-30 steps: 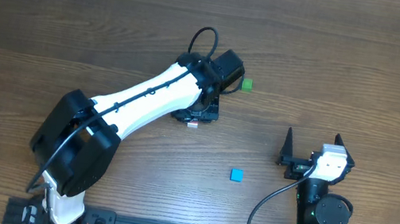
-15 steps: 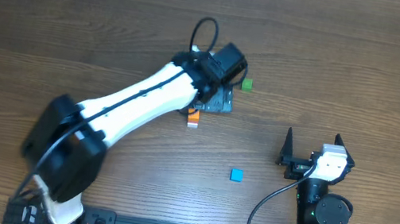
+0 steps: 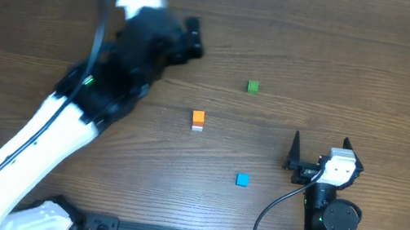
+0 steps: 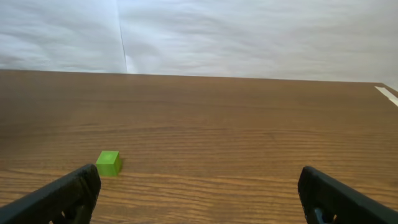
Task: Stack Cubes
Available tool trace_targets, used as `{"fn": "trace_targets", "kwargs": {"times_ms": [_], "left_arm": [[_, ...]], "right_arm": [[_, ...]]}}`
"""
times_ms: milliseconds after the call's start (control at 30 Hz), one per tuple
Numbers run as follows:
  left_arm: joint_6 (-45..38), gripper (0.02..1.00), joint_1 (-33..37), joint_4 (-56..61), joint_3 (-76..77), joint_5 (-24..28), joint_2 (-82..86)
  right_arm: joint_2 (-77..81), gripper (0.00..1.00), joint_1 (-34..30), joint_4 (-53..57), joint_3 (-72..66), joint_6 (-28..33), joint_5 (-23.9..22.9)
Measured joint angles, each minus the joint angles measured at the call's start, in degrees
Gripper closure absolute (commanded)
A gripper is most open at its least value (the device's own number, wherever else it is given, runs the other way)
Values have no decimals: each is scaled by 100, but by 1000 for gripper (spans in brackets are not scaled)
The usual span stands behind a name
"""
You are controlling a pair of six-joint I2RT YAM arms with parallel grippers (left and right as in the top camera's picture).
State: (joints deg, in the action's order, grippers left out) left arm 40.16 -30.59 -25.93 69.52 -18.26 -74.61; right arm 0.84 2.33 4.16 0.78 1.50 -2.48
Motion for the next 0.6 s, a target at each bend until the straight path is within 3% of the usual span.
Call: {"fn": "trace_targets", "kwargs": {"times_ms": [200, 600], "left_arm": [[-424, 20, 1115, 1165, -1937, 492, 1582], [-1589, 20, 2688, 1204, -3987, 1235, 4695]], "right_arm": [[0, 7, 0, 0, 0, 4, -2], [2, 7, 0, 0, 0, 2, 0]]}}
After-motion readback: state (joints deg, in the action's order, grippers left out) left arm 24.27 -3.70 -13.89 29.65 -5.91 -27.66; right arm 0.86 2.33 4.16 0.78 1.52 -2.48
